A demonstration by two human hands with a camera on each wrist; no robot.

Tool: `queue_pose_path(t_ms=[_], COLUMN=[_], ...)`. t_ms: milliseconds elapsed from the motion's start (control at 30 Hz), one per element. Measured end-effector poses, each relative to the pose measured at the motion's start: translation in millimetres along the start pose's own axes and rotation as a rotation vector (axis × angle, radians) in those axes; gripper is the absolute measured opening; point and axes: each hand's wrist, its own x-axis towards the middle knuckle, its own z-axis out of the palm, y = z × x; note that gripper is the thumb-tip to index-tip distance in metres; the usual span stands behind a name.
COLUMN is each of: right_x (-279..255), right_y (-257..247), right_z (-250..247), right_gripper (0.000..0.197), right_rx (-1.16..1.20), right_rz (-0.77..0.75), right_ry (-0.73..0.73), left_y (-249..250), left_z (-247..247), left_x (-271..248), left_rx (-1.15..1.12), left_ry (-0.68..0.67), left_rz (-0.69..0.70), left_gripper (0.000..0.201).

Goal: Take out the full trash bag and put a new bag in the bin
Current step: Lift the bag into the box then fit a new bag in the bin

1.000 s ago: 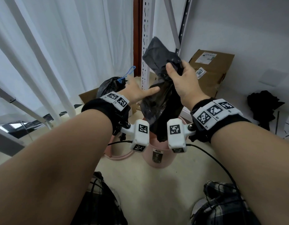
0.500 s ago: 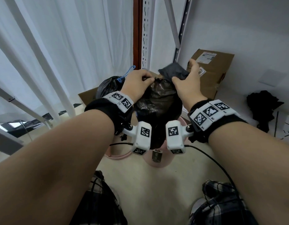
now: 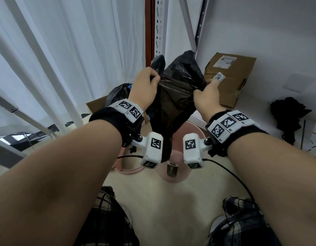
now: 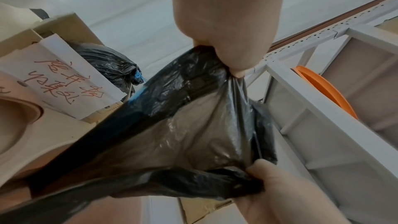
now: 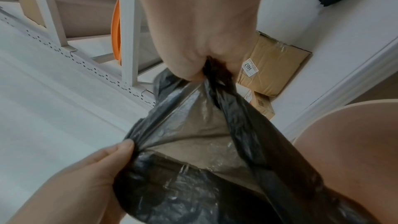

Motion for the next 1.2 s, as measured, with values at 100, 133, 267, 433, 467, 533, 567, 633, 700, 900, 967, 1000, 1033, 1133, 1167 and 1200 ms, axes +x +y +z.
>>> queue_pose_path(t_ms=[100,133,267,433,467,533,567,633,700,900,967,1000,1033,1133,1167,1200], right_x=[4,5,5,9,10,12,10,3,1,7,3,3,2,3,5,7], right_y=[-3,-5,-7,1,2,3,2,0,1,-1,-1,3,5,8,7,6], right_z=[-2,-2,-4,-8,-10,-12,-11,-4,0,-9,-8,-7,-6,-7,-9,-10], right_gripper=[0.035,0.036,0.028,0.030,0.036,0.037,0.036,0.061,0.082,0.035,0.073,0.093,0.104,0.092,0.075,0.058], right_rx=[0.040,0.062,0.162,0.058,0.081,0.180,0.236,0.336,0.284,0.175,0.308,0.310,0.270,0.123,0.078,0.024], right_rz=[-0.033,-0.020,-0.057,-0.107,-0.056,0.051,0.067,0.090,0.106,0.099,0.107,0.127,0.135,0.113,0.095,0.087], right_ry=[0.098,0.112,0.020,0.027,0.072,0.111,0.077,-0.025,-0.133,0.167,0.024,-0.095,-0.200,-0.253,-0.178,-0.100], left_y=[-8,-10,-14,-20,-24,-28,-28,-23,-18,-26,-29,-27,-26,-27,-27,-26], left_z=[0,-1,-4,-9,-11,-13,-14,-11,-9,-16,-14,-13,-13,-13,-13,-13], left_x=[0,0,0,1,2,2,2,2,4,9,12,13,14,12,10,8], left_rx=[0.016,0.018,0.019,0.102,0.131,0.134,0.099,-0.020,-0.148,-0.191,-0.188,-0.192,-0.202,-0.231,-0.248,-0.294], left_ry=[0.018,0.023,0.020,-0.067,-0.055,-0.030,-0.027,-0.017,0.037,0.307,0.283,0.274,0.276,0.326,0.332,0.307], left_rz=[-0.145,-0.179,-0.205,-0.199,-0.224,-0.262,-0.269,-0.280,-0.308,-0.415,-0.460,-0.471,-0.484,-0.501,-0.486,-0.478], left_gripper=[0.015,0.011,0.010,0.010,0.012,0.017,0.018,0.015,0.016,0.007,0.018,0.027,0.034,0.030,0.023,0.012])
